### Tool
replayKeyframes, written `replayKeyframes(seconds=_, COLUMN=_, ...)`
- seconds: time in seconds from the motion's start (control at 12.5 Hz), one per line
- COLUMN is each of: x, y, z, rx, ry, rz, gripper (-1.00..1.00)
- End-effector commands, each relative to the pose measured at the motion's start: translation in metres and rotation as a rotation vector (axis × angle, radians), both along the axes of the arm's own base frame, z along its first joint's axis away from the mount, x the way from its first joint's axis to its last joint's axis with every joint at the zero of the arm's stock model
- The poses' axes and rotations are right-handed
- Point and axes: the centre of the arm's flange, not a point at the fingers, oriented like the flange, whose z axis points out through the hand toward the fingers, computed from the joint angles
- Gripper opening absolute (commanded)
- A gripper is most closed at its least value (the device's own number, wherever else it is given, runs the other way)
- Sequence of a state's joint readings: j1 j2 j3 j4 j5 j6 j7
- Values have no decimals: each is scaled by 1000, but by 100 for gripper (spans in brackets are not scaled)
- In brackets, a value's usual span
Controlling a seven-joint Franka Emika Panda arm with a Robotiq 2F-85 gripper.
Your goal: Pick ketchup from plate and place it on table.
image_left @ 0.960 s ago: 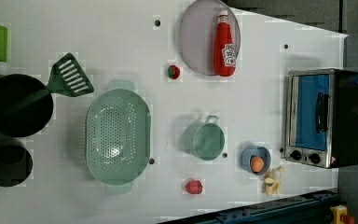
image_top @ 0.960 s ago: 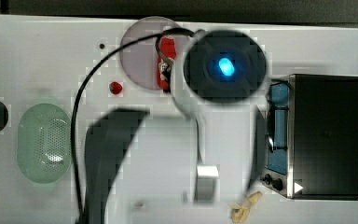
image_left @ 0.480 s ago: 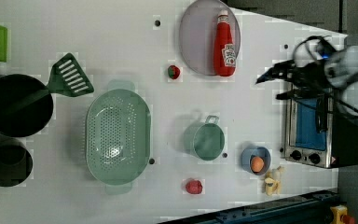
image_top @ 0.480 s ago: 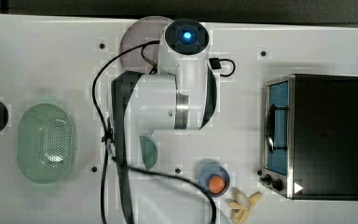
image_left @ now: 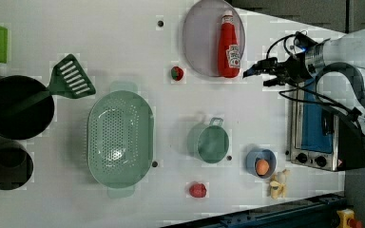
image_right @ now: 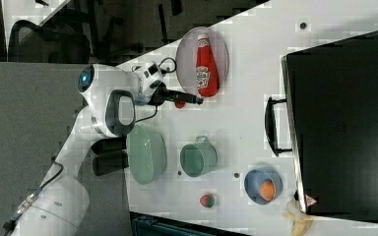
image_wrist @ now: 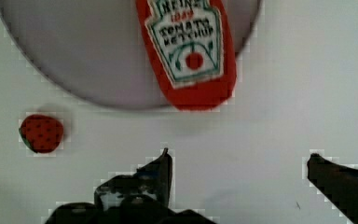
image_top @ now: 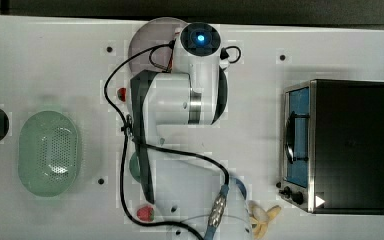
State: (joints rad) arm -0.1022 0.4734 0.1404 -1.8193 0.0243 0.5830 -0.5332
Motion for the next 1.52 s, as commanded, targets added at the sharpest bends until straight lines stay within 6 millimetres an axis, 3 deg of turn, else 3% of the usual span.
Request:
replayKeyframes(seconds=0.08, x=31, y=-3, z=2, rx=7, ry=-76, rz=104, gripper=100)
replayKeyframes(seconds=0.56, x=68, y=3, z=-58, rx=11, ry=-104, rz=240, gripper=100)
replayKeyframes(seconds=0.88, x=78, y=6, z=-95, rx=2, ry=-152, rz=252, gripper=100)
replayKeyframes(seconds=1.36, x=84, y=13, z=-118, rx=-8, ry=-210, rz=265, gripper=100)
replayKeyframes(seconds=1.44, x=84, y=11, z=-117, rx=-10, ry=-211, rz=264, gripper=91)
replayKeyframes(seconds=1.52, x=84, y=10, z=-118, rx=-12, ry=-210, rz=262, gripper=68)
